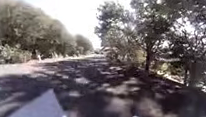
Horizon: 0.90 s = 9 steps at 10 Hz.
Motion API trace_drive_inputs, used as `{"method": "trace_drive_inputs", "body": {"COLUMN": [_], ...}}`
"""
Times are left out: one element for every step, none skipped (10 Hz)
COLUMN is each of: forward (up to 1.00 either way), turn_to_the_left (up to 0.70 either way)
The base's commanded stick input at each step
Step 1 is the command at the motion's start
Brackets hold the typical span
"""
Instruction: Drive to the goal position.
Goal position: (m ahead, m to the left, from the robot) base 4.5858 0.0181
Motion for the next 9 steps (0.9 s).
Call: {"method": "trace_drive_inputs", "body": {"forward": [0.5, 0.5, 0.5, 0.5, 0.5, 0.5, 0.5, 0.5, 0.5], "turn_to_the_left": [0.0, 0.0, -0.07, -0.17, -0.49, -0.38, -0.26, -0.13, -0.01]}}
